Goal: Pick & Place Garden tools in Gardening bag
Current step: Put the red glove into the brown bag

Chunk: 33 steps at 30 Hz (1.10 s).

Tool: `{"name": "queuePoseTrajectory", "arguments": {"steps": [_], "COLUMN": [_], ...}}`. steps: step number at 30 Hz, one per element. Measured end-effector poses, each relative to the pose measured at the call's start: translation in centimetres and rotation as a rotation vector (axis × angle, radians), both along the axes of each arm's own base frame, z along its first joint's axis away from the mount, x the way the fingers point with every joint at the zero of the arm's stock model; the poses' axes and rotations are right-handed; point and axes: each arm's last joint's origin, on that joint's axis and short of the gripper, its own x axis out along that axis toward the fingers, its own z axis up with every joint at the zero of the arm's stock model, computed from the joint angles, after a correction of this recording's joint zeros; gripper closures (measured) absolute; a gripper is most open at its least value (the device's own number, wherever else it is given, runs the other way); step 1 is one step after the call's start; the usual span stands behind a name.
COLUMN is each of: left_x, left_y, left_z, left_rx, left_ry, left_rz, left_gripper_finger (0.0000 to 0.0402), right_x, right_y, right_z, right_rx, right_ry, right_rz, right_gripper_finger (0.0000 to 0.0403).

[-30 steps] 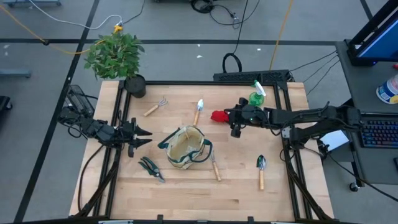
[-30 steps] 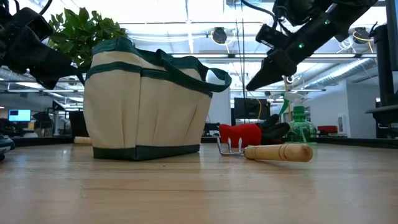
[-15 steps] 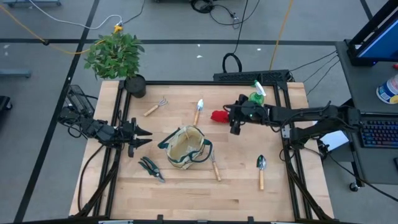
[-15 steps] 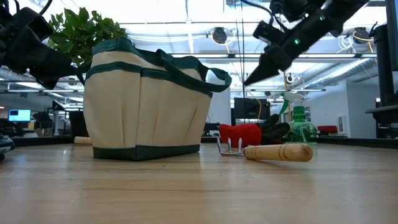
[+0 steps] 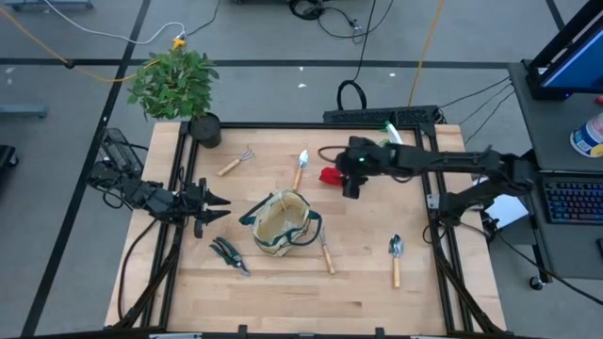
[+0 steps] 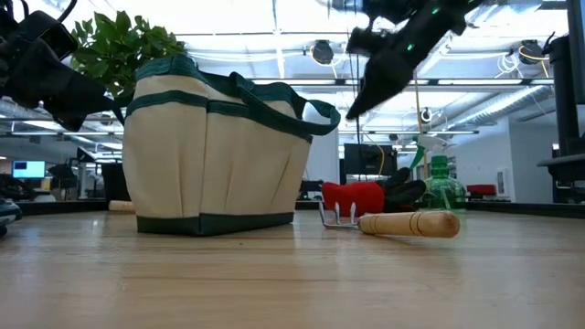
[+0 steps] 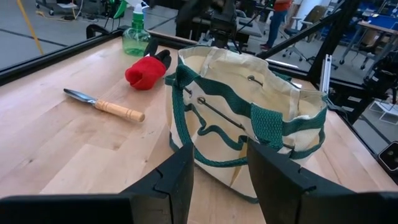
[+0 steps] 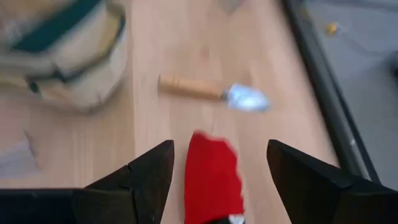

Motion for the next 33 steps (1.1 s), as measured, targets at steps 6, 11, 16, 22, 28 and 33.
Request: {"name": "queuePoseTrajectory", "arguments": {"steps": [6,11,16,22,28,33], "left_x": [0.0,0.0,0.0,0.0,0.0,0.0], "left_y": [0.0,0.0,0.0,0.0,0.0,0.0], "left_z": [0.0,0.0,0.0,0.0,0.0,0.0], "left_rx": [0.001,0.001,0.020,0.020,0.028,0.028], "left_ry": [0.000,0.000,0.000,0.000,0.000,0.001], "left_rz": [0.000,0.000,-0.004,-0.004,-0.006,-0.006], "left_gripper_finger": [0.0247,0.0247,0.0247,0.0247,0.0247,0.0247], "right_x": [0.8,1.0,1.5,1.8,2.2,2.5], "right_y": [-0.4,-1.1,-2.1,-3.1,-3.3,-3.4], "right_z": [-2.7,-4.9,-6.6,-8.0,-9.7,-11.0], "right_rx": [0.012,-0.001,-0.042,-0.058,-0.025,0.001], "right_ry": [0.179,0.304,0.368,0.419,0.460,0.494], "right_rz": [0.029,0.027,-0.003,-0.007,0.010,-0.019], "right_gripper_finger": [0.0151,0.0151,0.0151,0.0151,0.0151,0.0152]}}
